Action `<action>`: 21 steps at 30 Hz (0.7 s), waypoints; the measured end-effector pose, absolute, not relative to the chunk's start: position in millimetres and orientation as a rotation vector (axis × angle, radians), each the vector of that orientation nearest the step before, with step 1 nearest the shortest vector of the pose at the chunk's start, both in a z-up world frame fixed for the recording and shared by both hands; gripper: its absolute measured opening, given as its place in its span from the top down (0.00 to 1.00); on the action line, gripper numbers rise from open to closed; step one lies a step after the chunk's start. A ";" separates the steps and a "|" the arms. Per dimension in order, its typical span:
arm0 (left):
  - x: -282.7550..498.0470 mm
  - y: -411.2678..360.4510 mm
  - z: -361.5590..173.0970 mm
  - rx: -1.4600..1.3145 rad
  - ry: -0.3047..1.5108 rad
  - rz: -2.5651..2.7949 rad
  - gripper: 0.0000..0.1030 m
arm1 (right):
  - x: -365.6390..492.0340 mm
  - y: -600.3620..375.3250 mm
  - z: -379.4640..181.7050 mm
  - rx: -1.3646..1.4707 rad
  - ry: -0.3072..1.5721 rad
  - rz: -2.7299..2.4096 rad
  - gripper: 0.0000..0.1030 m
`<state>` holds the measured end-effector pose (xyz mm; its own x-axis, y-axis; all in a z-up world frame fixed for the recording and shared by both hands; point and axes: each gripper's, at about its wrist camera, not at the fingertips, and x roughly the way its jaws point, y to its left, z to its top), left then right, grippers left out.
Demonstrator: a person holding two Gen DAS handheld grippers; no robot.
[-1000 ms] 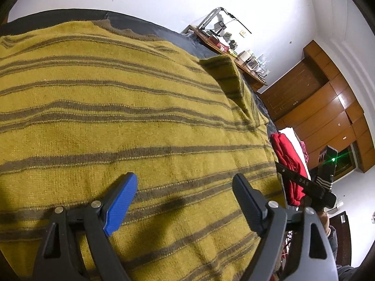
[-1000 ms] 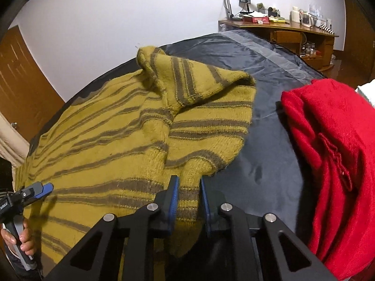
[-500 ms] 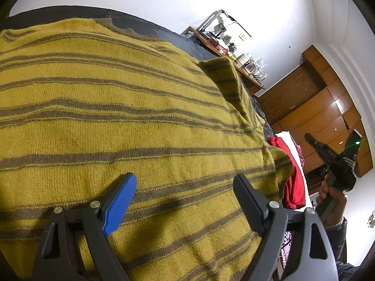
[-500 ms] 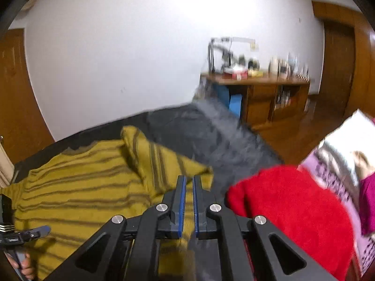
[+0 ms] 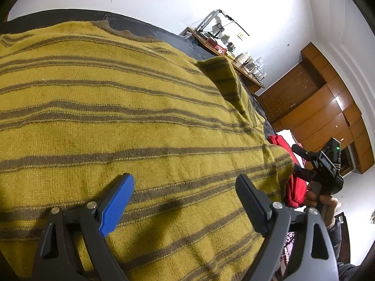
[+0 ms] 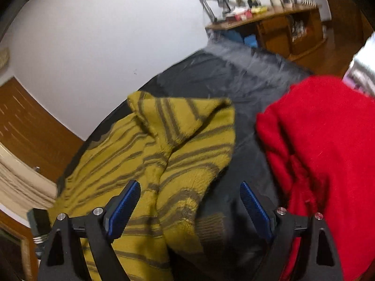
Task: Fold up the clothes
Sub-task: 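Grasp the other sleeve cuff with the right gripper and lift it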
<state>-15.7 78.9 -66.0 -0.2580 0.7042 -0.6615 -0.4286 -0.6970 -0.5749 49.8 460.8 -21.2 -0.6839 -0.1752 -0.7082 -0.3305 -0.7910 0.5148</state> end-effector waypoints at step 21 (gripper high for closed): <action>-14.8 77.8 -66.7 -1.250 -0.376 2.008 0.11 | -10.0 405.4 30.3 -1.033 -0.238 2.409 0.89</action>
<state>-14.8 77.8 -66.7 -0.2620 0.7116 -0.6520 -0.4273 -0.6913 -0.5828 -10.0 405.4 30.3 -0.5843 0.5133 -0.6286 -0.3803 -0.8574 -0.3467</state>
